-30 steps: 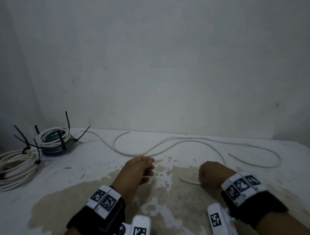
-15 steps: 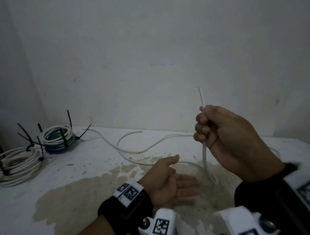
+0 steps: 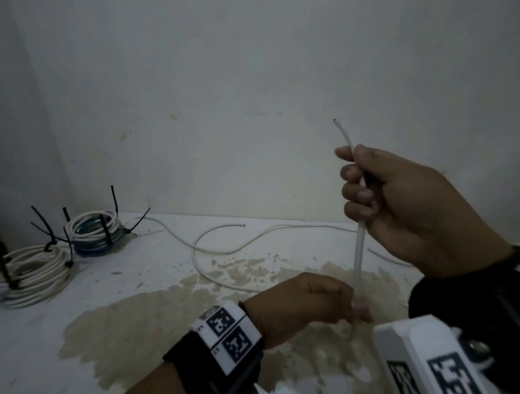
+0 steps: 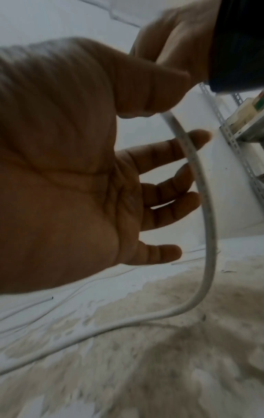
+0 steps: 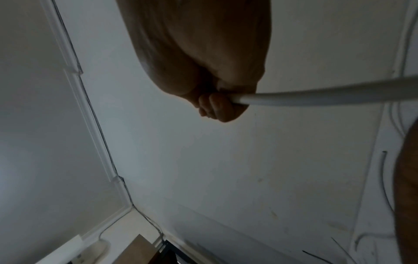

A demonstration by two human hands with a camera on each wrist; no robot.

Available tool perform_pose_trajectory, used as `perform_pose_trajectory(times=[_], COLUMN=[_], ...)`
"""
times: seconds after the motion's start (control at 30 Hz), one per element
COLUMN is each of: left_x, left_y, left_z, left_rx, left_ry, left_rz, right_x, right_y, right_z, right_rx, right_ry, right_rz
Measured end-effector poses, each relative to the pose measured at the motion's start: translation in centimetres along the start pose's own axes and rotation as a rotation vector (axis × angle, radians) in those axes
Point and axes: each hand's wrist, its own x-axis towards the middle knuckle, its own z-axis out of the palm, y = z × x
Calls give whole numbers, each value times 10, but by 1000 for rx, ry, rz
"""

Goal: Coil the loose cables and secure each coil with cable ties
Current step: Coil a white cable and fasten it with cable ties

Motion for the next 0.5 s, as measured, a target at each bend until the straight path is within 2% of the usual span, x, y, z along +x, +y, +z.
perform_pose_trajectory(times=[0.1, 0.23, 0.3, 0.4, 0.43, 0.5], left_x=[-5, -17, -20, -21, -23, -28], left_y=[11, 38, 50, 67, 72, 80], left_z=[7, 16, 16, 2, -5, -22], left_rx=[-6, 14, -26, -110, -115, -19], left_ry=[6, 109, 245, 516, 601, 749], left_rz=[76, 185, 298, 448, 465, 429], right_x=[1, 0, -4, -16, -21, -26], right_y=[2, 12, 18, 29, 32, 36], right_z=[1, 0, 0, 5, 7, 12], right_rx=[-160, -495, -585, -734, -795, -905], right_ry=[-41, -140, -164, -370, -415, -377], right_rz=[-20, -12, 51, 129, 133, 35])
